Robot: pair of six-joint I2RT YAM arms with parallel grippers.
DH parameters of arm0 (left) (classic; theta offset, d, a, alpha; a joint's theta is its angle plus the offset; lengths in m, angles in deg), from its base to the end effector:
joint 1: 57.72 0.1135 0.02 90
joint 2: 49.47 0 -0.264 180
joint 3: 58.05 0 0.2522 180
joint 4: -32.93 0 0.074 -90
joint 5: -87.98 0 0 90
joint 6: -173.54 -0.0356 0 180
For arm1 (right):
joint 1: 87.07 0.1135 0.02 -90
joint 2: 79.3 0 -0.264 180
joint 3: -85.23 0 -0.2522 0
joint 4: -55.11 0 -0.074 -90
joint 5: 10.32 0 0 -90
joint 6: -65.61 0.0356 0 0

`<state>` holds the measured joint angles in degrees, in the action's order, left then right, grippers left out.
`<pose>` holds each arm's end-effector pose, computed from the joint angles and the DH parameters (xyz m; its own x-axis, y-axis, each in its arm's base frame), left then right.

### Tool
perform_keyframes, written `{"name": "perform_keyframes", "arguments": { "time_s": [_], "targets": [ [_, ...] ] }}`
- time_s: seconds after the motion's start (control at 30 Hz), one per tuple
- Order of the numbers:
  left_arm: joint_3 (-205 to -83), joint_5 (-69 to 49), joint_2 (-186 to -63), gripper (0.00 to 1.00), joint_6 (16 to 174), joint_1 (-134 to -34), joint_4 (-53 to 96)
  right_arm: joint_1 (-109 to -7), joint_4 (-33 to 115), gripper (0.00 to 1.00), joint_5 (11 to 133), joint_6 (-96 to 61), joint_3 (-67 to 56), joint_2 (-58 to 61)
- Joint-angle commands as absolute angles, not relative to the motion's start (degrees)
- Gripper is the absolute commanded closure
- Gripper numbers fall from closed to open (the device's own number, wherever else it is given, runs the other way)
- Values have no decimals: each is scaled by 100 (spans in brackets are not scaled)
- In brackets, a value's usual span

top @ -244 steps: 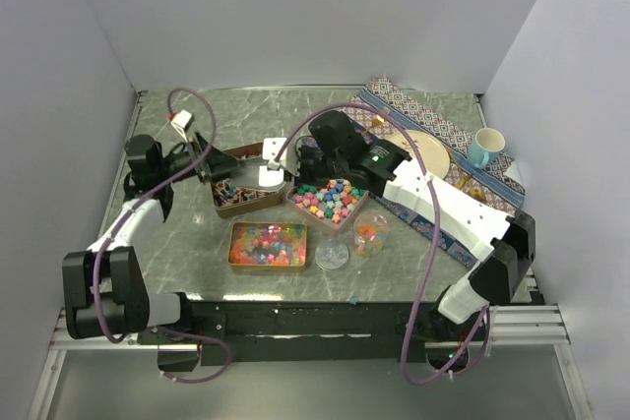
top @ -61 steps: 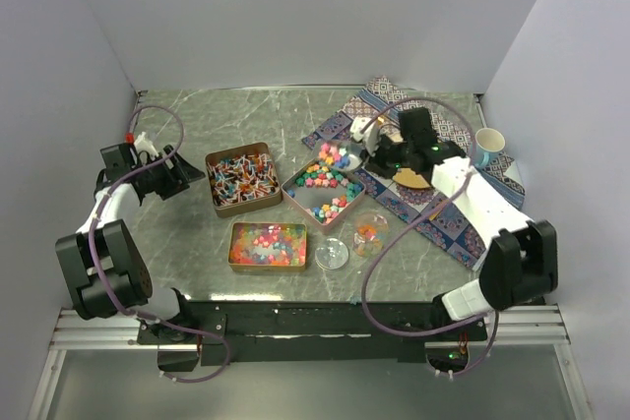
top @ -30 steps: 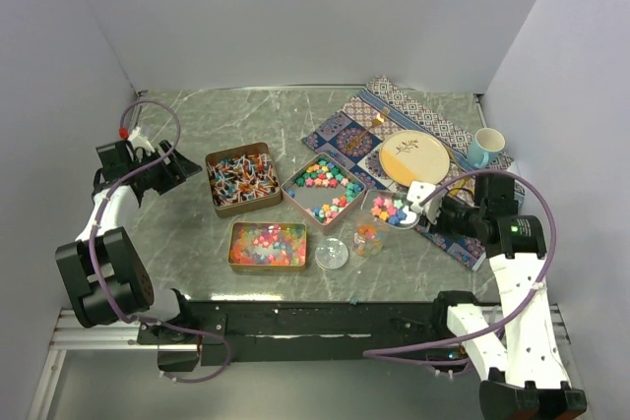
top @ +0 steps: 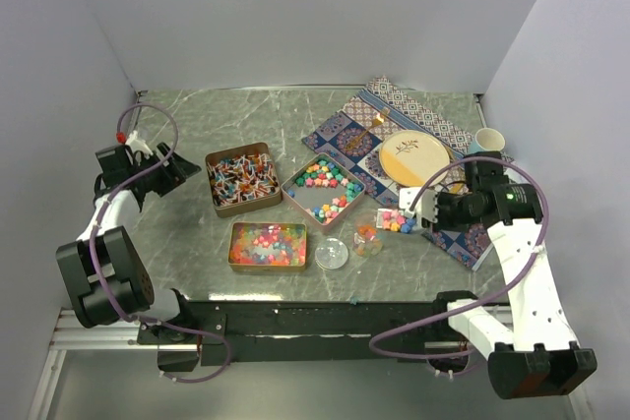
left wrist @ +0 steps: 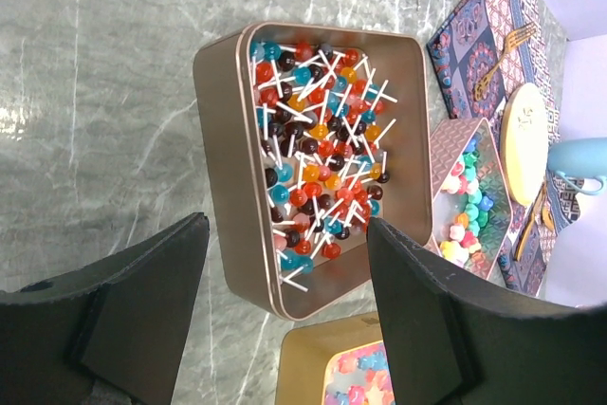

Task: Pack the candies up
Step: Place the fake candies in the packing bottle.

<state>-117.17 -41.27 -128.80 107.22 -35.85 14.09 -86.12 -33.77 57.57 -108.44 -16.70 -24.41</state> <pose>0.2744 0.0859 0.2218 -0.6027 -0.5771 -0.5511 -0.0814 0.7315 -0.6769 0.1438 0.0158 0.3312 0.0748 -0.9204 -0.3838 -0.9240 0.0807 -0.3737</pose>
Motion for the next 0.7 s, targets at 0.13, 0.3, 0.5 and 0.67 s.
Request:
{"name": "perform_keyframes", "arguments": {
  "time_s": [0.13, 0.3, 0.5, 0.67],
  "targets": [
    [-11549, -4263, -12760, 26, 10806, -3486, 1706, -7873, -3346, 100, 6219, -10886, -1474, -2437],
    [-11453, -4315, -12707, 26, 10911, -3451, 1758, -7617, -3327, 100, 6456, -10613, -1255, -2148],
    [-11444, -4403, -12698, 26, 11061, -3460, 1829, -7573, -3301, 100, 6685, -10604, -1185, -1980],
    [-11461, -4430, -12804, 27, 11149, -3460, 1864, -7407, -3415, 100, 6921, -10657, -1070, -1945]
  ]
}}
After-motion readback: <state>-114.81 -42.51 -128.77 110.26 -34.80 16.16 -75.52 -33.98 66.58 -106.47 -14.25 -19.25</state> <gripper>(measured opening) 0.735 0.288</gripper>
